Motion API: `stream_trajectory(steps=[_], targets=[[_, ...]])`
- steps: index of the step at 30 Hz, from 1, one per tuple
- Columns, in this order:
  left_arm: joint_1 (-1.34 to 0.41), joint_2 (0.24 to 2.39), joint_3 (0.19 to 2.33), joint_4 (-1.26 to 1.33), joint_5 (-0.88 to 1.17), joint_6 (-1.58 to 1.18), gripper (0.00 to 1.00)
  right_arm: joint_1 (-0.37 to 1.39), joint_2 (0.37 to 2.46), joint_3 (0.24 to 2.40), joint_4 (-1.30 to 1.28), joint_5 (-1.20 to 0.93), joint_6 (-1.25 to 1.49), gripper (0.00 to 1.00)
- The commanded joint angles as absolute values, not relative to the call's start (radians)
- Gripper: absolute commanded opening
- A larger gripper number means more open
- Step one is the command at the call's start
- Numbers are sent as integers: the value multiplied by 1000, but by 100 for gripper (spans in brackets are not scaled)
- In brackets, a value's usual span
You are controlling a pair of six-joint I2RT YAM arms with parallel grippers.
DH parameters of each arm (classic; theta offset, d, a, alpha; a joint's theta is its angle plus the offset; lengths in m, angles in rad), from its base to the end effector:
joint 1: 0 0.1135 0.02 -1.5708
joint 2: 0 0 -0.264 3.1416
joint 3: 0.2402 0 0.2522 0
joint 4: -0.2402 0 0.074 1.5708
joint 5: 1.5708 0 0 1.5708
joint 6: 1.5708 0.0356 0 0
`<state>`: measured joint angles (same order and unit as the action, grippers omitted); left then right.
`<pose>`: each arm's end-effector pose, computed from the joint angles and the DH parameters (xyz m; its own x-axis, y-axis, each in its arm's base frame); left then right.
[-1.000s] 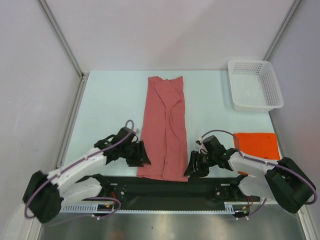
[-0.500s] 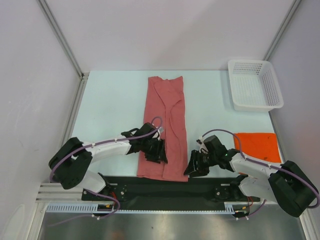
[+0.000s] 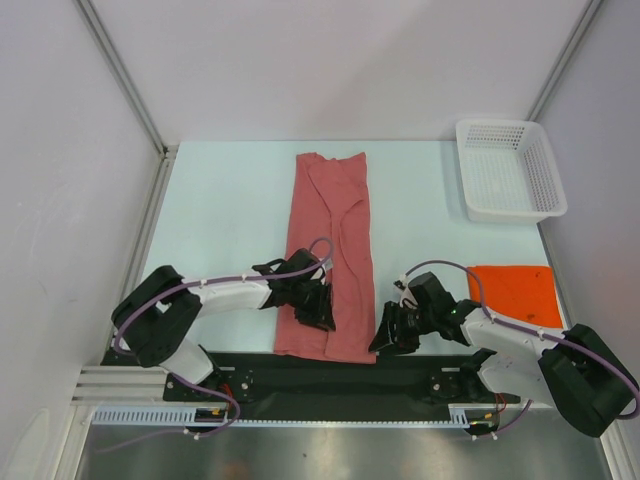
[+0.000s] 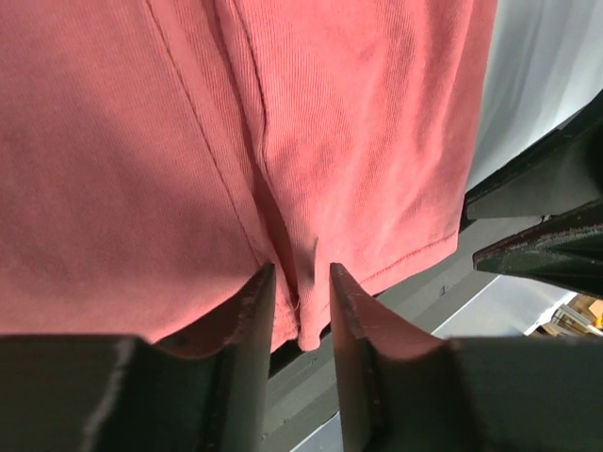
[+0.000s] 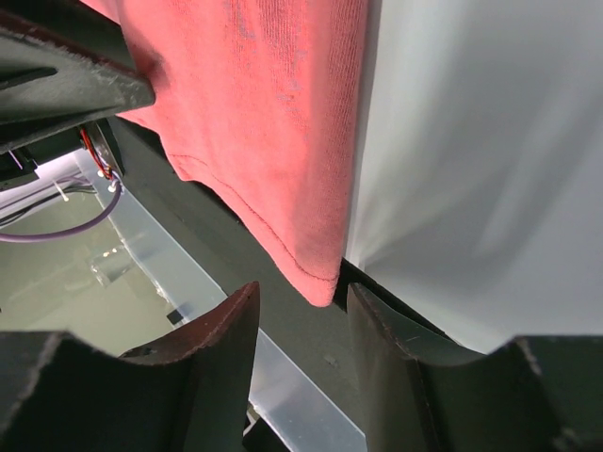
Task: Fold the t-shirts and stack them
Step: Fold the tshirt
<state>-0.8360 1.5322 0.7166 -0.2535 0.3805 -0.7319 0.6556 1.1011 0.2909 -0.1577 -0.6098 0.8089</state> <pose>0.1731 -0.2113 0.1462 -0.9777 0.1565 -0.1402 0.2087 0.7992 -0.5636 0.1234 0.1206 0.1278 -0.9985 -0.0197 -0.0501 -0.0502 0.6752 0.7359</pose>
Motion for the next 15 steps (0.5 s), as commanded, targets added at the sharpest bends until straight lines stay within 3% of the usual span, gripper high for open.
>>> stream_trajectory(steps=[1, 4, 8, 15], targets=[[-844, 1551, 739, -198, 408, -722, 32, 660, 1091, 288, -133, -606, 807, 48], [-845, 1551, 736, -184, 416, -726, 23, 660, 1095, 290, -133, -604, 805, 48], [-845, 1533, 732, -190, 420, -732, 0, 660, 1101, 288, -132, -604, 802, 48], [-848, 1477, 686, -270, 382, -785, 0, 660, 1126, 288, -107, -604, 804, 48]])
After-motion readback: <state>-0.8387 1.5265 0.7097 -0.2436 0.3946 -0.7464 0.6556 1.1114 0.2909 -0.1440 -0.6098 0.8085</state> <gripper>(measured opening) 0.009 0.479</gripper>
